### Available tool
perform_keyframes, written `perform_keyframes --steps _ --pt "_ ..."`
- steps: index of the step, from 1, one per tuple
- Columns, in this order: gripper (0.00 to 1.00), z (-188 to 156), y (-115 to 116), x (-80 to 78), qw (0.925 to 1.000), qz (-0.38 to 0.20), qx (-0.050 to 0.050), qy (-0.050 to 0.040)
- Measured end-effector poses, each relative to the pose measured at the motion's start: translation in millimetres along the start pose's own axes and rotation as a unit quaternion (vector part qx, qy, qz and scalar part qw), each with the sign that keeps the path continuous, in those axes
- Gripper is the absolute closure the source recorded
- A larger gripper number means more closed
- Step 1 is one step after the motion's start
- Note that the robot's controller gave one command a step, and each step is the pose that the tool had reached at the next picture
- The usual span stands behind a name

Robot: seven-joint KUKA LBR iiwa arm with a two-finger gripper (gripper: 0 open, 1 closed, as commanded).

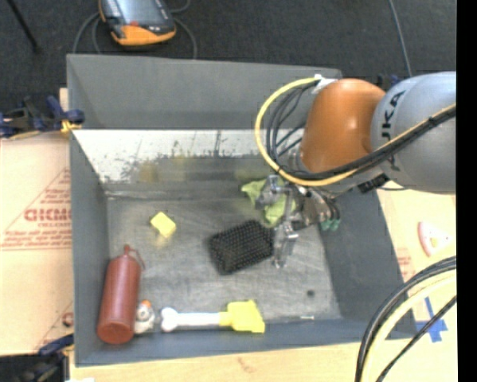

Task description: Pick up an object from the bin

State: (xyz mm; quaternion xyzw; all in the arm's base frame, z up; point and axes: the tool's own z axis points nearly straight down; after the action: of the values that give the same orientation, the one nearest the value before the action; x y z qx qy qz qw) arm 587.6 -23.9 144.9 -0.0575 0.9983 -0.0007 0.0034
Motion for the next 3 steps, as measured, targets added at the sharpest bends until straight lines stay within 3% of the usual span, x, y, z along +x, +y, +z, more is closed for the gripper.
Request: perform_keyframes --steps 1,2,3 --pt "0.00 12.7 18.5 4.5 0.9928 -0.120 -0.001 0.0028" --pt "0.00 -15.0 18.6 4.7 0.9992 -0.039 -0.001 0.0009" --pt "0.00 69.3 15.9 5.7 0.9987 -0.051 -0.001 -0.0068"
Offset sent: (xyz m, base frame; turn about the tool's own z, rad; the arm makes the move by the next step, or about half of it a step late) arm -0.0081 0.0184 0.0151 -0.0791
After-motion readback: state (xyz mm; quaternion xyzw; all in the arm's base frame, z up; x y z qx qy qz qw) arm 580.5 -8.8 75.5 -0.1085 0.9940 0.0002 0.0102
